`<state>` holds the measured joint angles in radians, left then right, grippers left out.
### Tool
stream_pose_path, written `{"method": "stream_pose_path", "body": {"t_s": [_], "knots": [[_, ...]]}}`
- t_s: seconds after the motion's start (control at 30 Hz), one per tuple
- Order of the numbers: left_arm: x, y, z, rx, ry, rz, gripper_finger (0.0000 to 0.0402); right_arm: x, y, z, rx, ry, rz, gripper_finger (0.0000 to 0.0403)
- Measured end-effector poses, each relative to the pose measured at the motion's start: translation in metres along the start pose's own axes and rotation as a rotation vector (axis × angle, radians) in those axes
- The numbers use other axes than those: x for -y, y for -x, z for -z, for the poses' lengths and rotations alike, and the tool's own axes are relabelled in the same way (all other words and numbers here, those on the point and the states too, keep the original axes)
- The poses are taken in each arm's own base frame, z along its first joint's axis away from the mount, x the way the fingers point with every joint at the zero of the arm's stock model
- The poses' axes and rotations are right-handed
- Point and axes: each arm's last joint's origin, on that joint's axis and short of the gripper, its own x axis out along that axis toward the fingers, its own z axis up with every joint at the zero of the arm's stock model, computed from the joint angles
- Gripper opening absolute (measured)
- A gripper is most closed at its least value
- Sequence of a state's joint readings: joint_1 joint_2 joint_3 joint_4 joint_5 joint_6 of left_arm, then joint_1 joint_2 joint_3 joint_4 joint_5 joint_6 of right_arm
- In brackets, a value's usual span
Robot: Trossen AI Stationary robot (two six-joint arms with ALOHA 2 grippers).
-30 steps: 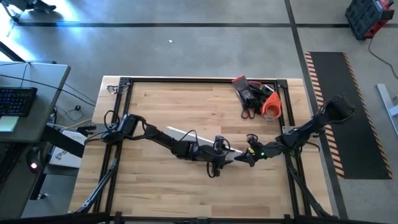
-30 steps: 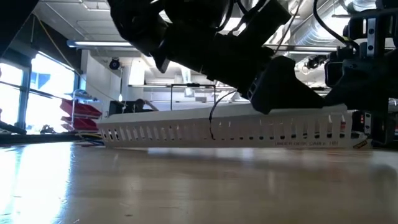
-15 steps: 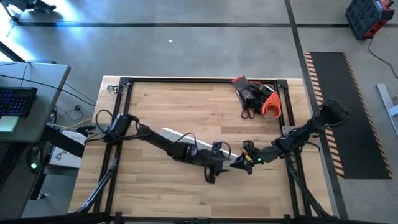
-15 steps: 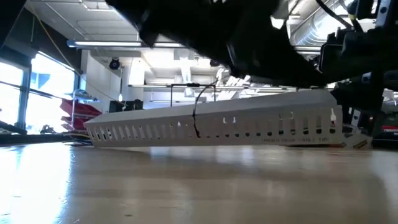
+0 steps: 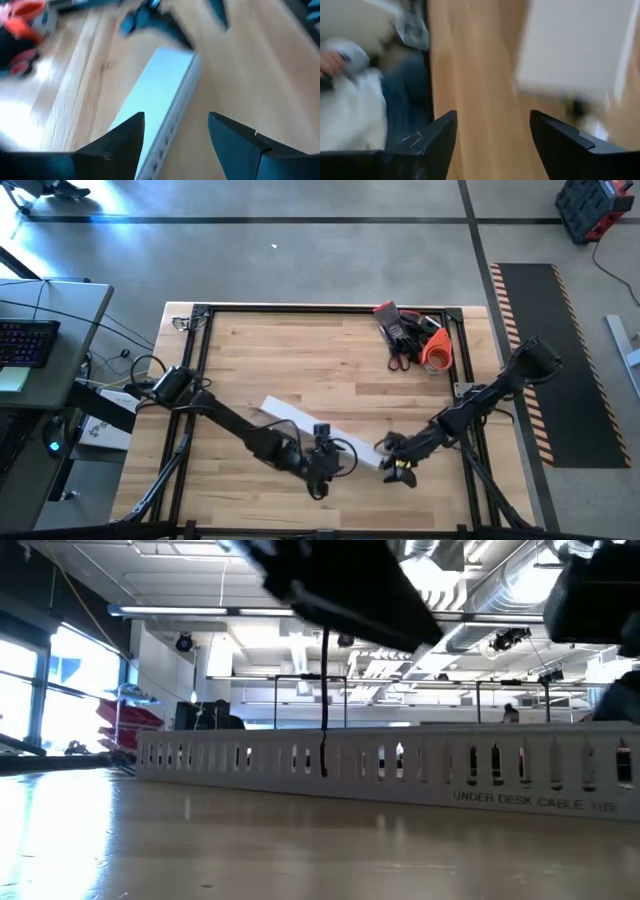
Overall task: Ziptie cables
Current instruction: Close the white cable duct
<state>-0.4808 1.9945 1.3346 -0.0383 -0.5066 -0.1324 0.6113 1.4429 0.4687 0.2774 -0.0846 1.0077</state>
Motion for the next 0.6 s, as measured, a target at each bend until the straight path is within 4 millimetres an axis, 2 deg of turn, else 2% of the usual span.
{"method": "stream_pose_path", "body": {"t_s": [0.1, 0.2, 0.3, 0.4, 0.5, 0.6], "knots": [[0.002, 0.002, 0.007, -0.055, 0.028, -0.033, 0.0202, -0.012, 0.002, -0.001, -0.173, 0.02, 0.084, 0.023], [-0.001, 0.004, 0.012, -0.103, 0.051, -0.091, 0.0202, -0.037, 0.007, -0.006, -0.232, 0.17, 0.136, 0.0224], [-0.006, 0.012, 0.015, -0.148, 0.074, -0.17, 0.0202, -0.068, 0.014, -0.007, -0.155, 0.441, 0.228, 0.0215], [-0.013, 0.025, 0.014, -0.177, 0.102, -0.239, 0.0202, -0.091, 0.014, 0.004, -0.038, 0.783, 0.382, 0.0206], [-0.02, 0.035, 0.016, -0.221, 0.109, -0.28, 0.0202, -0.097, 0.001, 0.023, -0.02, 1.131, 0.537, 0.02], [-0.026, 0.045, 0.018, -0.265, 0.121, -0.333, 0.0202, -0.096, -0.02, 0.039, 0.005, 1.334, 0.721, 0.0195]]}}
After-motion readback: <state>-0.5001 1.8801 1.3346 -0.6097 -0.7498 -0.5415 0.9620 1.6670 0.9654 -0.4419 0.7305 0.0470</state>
